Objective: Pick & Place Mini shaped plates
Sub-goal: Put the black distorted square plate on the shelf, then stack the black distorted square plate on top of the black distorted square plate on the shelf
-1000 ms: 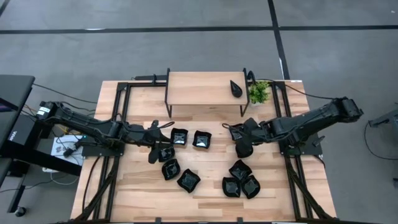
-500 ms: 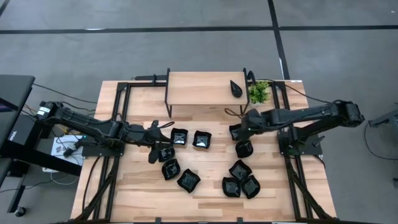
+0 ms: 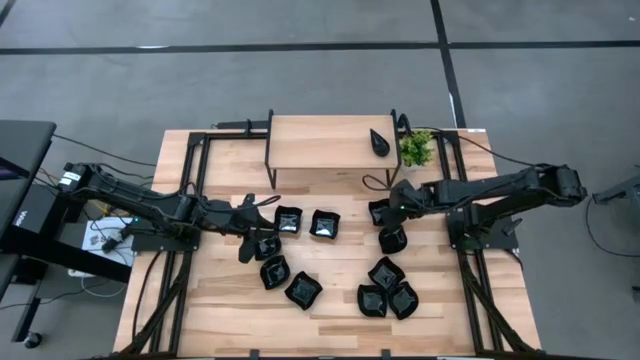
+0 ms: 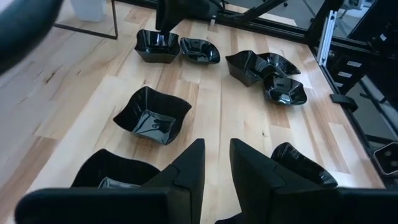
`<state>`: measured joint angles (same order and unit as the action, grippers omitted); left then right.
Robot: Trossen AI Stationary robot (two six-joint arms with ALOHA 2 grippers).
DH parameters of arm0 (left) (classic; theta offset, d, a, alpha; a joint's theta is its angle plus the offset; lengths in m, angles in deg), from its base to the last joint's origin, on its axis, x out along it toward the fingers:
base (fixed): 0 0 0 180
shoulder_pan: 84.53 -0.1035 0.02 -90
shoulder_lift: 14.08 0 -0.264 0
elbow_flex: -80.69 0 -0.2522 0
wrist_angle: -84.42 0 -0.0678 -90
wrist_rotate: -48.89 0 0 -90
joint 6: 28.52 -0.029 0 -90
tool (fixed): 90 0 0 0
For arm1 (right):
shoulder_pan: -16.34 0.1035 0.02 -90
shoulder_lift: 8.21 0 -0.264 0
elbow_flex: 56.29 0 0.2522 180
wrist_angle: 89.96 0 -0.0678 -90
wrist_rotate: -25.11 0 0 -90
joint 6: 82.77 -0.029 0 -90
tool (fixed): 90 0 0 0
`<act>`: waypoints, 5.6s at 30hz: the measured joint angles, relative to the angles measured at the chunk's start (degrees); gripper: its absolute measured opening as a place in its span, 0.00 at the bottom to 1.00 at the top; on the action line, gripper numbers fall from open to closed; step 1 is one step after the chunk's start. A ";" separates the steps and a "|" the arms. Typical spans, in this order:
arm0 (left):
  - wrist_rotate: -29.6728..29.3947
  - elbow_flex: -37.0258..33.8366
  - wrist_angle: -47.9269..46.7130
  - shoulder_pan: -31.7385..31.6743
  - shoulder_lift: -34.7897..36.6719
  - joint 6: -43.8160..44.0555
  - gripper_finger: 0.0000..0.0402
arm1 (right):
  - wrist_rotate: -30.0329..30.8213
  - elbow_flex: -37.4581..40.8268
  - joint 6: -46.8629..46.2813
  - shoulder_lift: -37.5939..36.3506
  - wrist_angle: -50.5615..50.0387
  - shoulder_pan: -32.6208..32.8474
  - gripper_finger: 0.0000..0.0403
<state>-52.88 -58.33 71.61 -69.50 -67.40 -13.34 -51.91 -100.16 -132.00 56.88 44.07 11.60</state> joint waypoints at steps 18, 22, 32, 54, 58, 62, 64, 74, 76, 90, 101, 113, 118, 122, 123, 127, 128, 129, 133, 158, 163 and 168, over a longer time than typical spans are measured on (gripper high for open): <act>0.09 0.00 0.00 0.00 0.00 0.30 0.19 | -2.03 3.39 -1.75 0.58 6.14 -0.68 0.29; 0.09 0.00 0.00 0.00 0.00 0.30 0.19 | -2.47 3.39 -1.86 0.58 6.14 -0.66 0.26; 0.09 0.00 0.00 0.00 0.00 0.30 0.19 | -2.47 3.39 -4.25 0.58 6.10 -0.66 0.13; 0.09 0.02 0.00 0.00 0.00 0.33 0.19 | -2.37 -3.33 -5.88 0.58 6.04 -0.68 0.01; 0.09 0.02 0.00 0.00 0.00 0.33 0.19 | -2.32 -6.53 -5.70 0.58 6.03 -0.48 0.00; 0.09 0.02 0.00 0.00 0.00 0.33 0.19 | -2.37 -10.29 -4.35 0.58 6.03 -0.50 0.00; 0.09 0.02 0.00 -0.02 0.00 0.33 0.19 | -2.37 -12.33 -3.80 0.58 6.03 -0.50 0.00; 0.07 0.02 0.00 -0.02 0.00 0.33 0.19 | -2.13 -23.36 2.45 0.58 5.94 -3.01 0.00; 0.07 0.02 0.00 0.00 0.00 0.33 0.19 | -2.05 -25.29 3.84 0.58 5.92 -4.72 0.00; 0.07 0.02 0.31 0.00 0.00 0.33 0.19 | -4.25 -36.13 9.28 5.61 5.54 -18.82 0.00; 0.07 0.02 0.38 -0.01 0.00 0.33 0.19 | -9.84 -47.32 15.36 21.14 -4.22 -26.24 0.00; 0.07 0.02 0.39 -0.01 0.00 0.33 0.19 | -11.50 -50.42 16.37 25.19 -8.75 -29.41 0.00; 0.07 0.02 0.39 -0.02 0.00 0.33 0.19 | -11.52 -50.42 16.36 25.19 -9.94 -29.94 0.00; 0.07 0.02 0.39 -0.02 0.00 0.33 0.19 | -11.50 -50.42 16.35 25.19 -10.54 -29.94 0.00; 0.07 0.02 0.39 -0.01 0.00 0.33 0.19 | -11.50 -50.42 16.35 25.19 -10.63 -29.94 0.00; 0.07 0.02 0.42 -0.02 0.00 0.33 0.19 | -11.50 -50.42 16.33 25.19 -10.72 -29.94 0.02; 0.07 0.02 0.42 -0.02 0.00 0.33 0.19 | -11.50 -50.42 16.30 25.19 -10.71 -29.94 0.03; 0.07 0.02 0.45 -0.01 0.00 0.33 0.19 | -11.50 -50.42 16.28 25.19 -10.71 -29.94 0.04; 0.07 0.02 0.59 0.00 0.00 0.68 0.19 | -11.48 -50.42 16.22 25.19 -10.71 -29.92 0.08; -4.81 0.02 0.10 -0.18 0.00 -4.64 0.19 | 6.42 -50.40 30.92 9.46 -4.84 -15.24 0.12; -4.15 0.04 -0.15 -2.36 -0.85 -5.53 0.19 | 9.72 -50.40 34.84 5.42 -5.05 -6.76 0.12; 1.67 0.04 -0.52 -5.92 -5.57 -5.52 0.22 | 9.66 -50.40 38.95 2.45 -5.91 1.24 0.12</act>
<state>-51.21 -58.29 71.08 -75.43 -72.97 -18.86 -42.26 -150.56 -93.05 59.33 38.16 12.84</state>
